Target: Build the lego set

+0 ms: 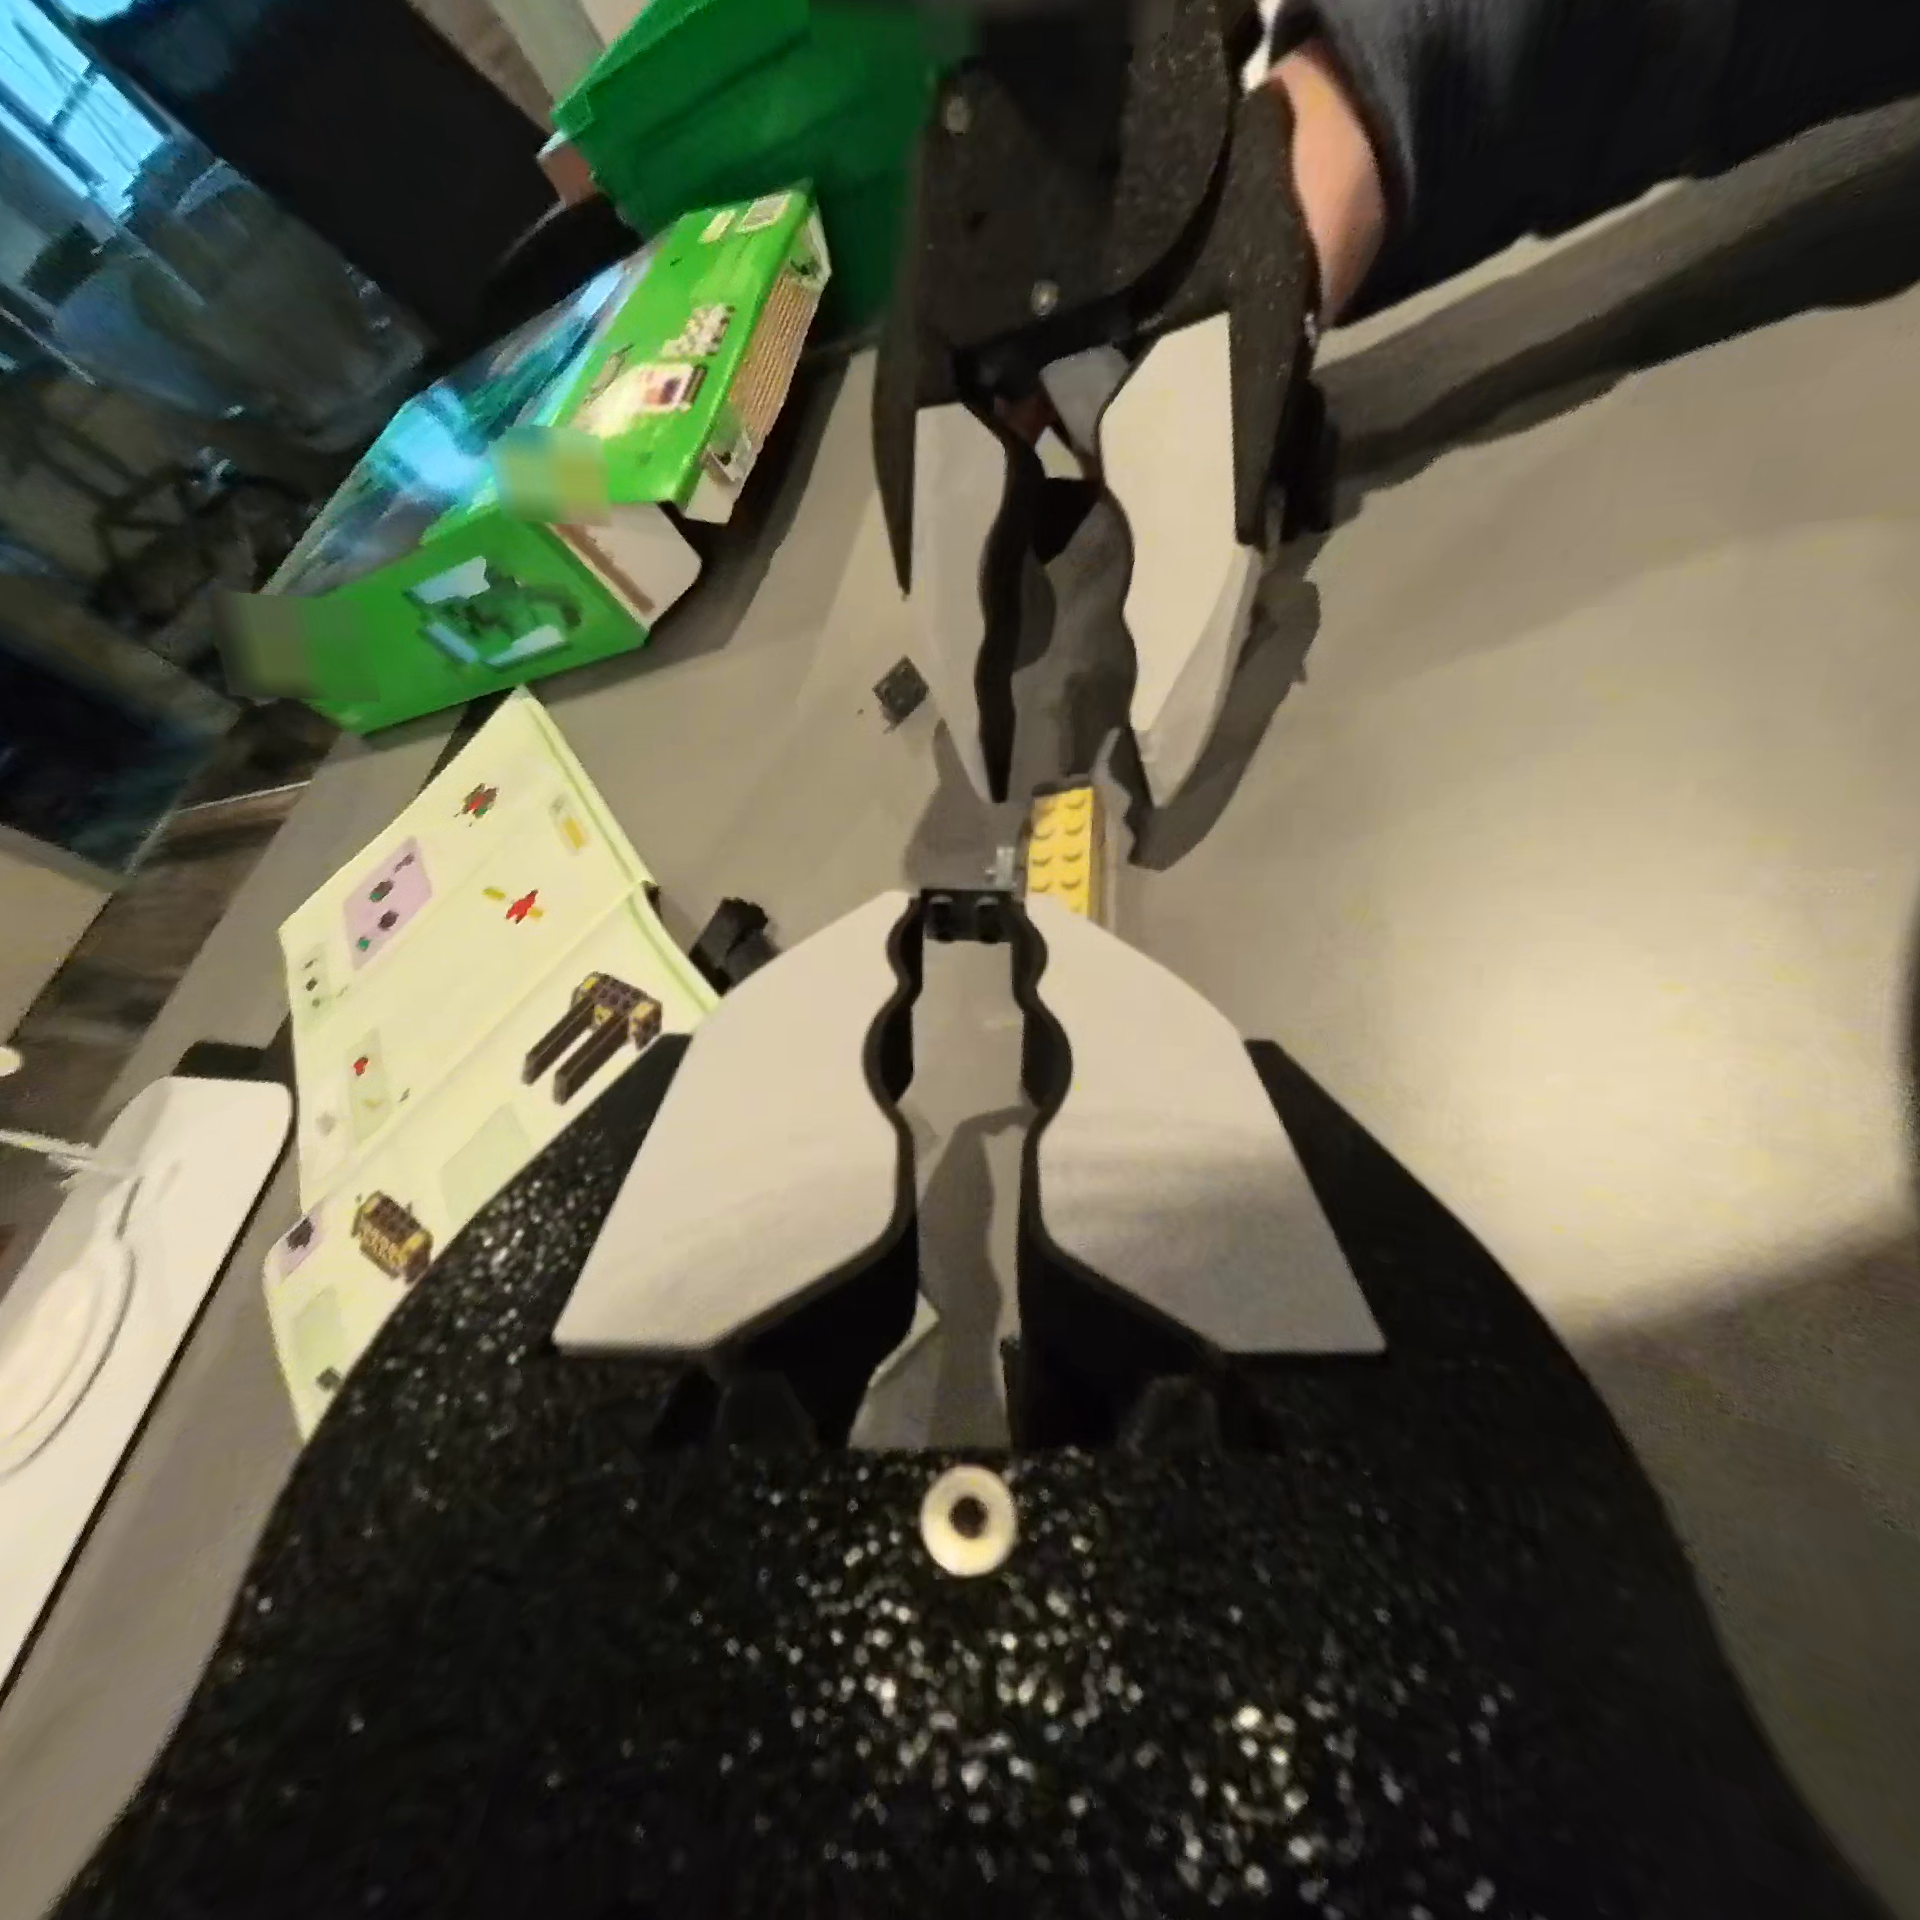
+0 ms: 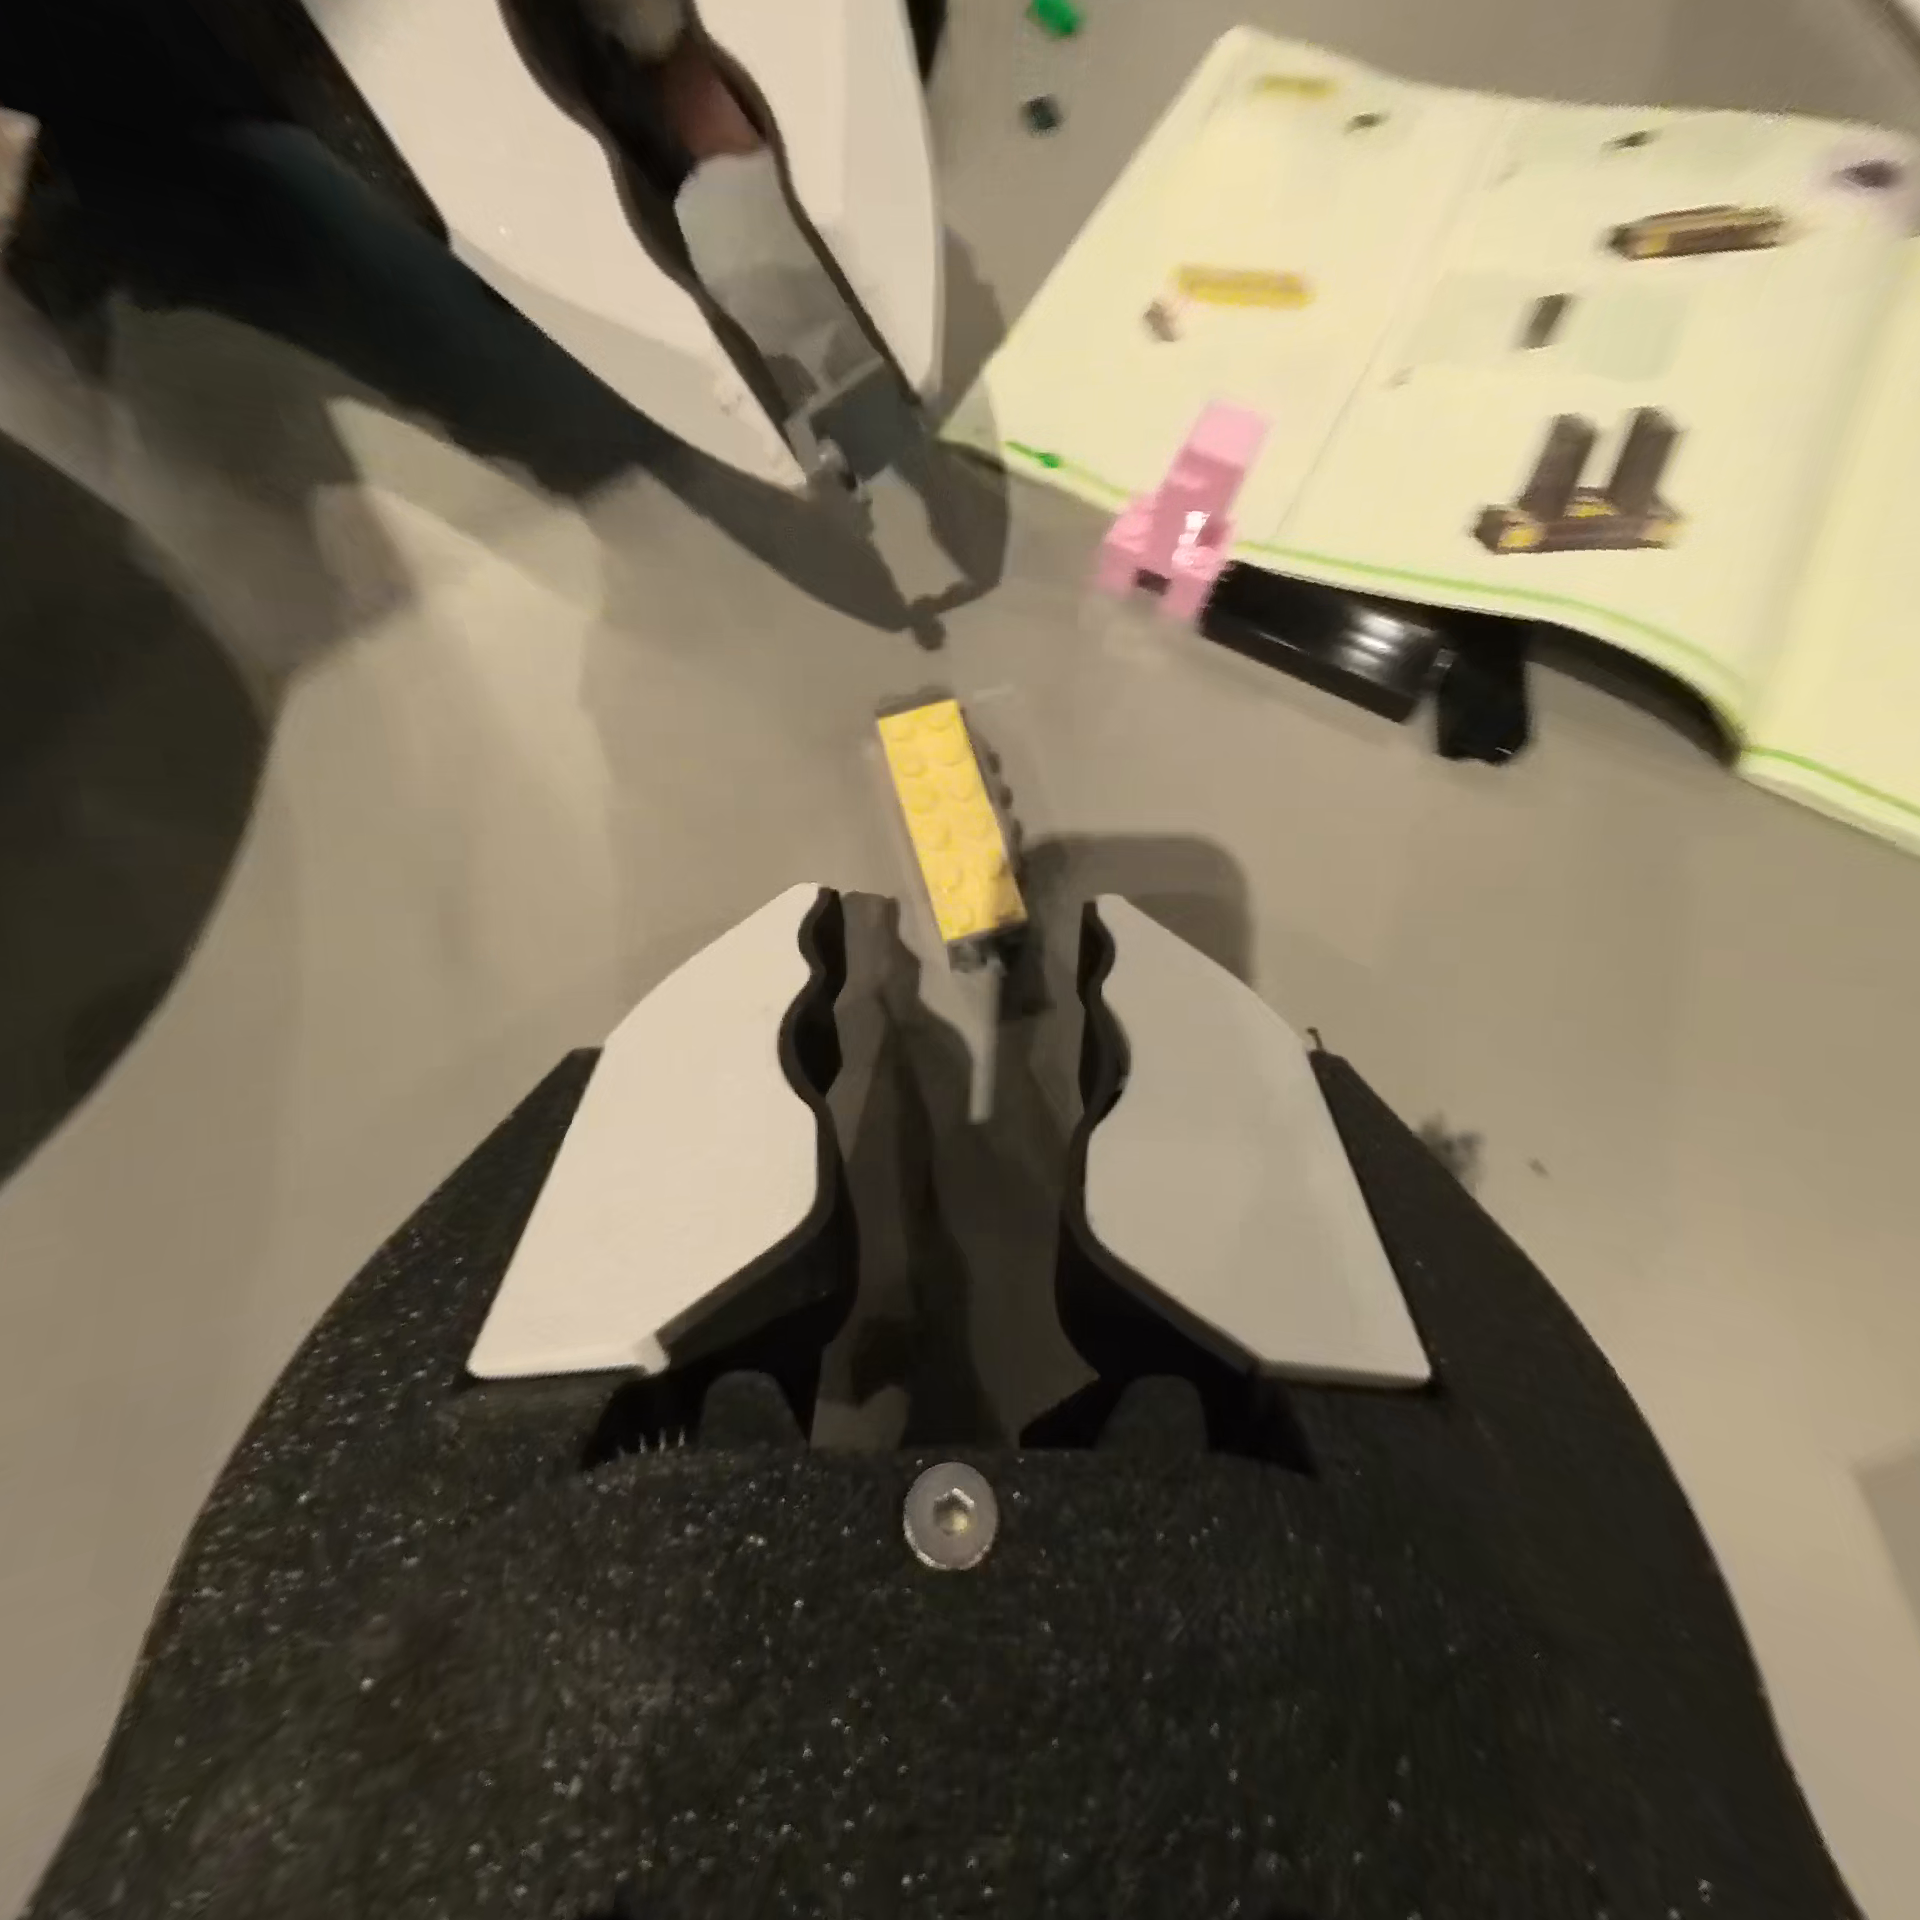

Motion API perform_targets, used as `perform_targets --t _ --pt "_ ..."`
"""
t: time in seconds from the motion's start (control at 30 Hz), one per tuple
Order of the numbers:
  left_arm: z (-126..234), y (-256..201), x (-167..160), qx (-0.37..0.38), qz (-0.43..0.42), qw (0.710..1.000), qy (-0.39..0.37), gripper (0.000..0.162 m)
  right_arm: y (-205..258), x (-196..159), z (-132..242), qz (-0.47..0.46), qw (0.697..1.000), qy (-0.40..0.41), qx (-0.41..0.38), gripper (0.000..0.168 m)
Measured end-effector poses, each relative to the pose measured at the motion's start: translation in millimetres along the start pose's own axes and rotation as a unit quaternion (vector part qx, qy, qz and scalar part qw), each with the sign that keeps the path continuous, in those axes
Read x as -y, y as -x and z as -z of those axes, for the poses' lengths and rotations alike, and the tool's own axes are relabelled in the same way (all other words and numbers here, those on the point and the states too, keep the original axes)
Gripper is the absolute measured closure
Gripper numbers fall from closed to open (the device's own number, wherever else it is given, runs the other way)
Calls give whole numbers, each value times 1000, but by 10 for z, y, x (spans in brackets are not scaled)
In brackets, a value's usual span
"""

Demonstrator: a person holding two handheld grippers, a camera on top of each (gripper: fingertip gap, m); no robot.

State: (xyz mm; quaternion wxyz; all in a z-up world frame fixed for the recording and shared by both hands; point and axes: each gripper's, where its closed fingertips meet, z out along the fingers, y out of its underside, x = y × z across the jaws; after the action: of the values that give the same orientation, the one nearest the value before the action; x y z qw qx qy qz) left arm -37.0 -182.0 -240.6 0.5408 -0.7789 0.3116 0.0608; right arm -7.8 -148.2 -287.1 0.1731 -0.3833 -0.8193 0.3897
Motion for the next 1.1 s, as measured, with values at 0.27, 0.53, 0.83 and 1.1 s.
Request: perform_targets --t 0.27,0.53,0.83,1.1 --pt "68 -128 35 30 11 999 30 147 -18 -18 -137 51 998 20 31 148" --pt "70 -76 26 89 -39 993 62 146 -19 23 -74 -111 992 22 56 149" --pt "-44 -3 -7 134 -165 973 88 146 34 173 46 -334 937 -47 89 149" --pt "-66 122 -37 209 -293 928 101 146 -70 289 44 -342 937 -65 8 149"
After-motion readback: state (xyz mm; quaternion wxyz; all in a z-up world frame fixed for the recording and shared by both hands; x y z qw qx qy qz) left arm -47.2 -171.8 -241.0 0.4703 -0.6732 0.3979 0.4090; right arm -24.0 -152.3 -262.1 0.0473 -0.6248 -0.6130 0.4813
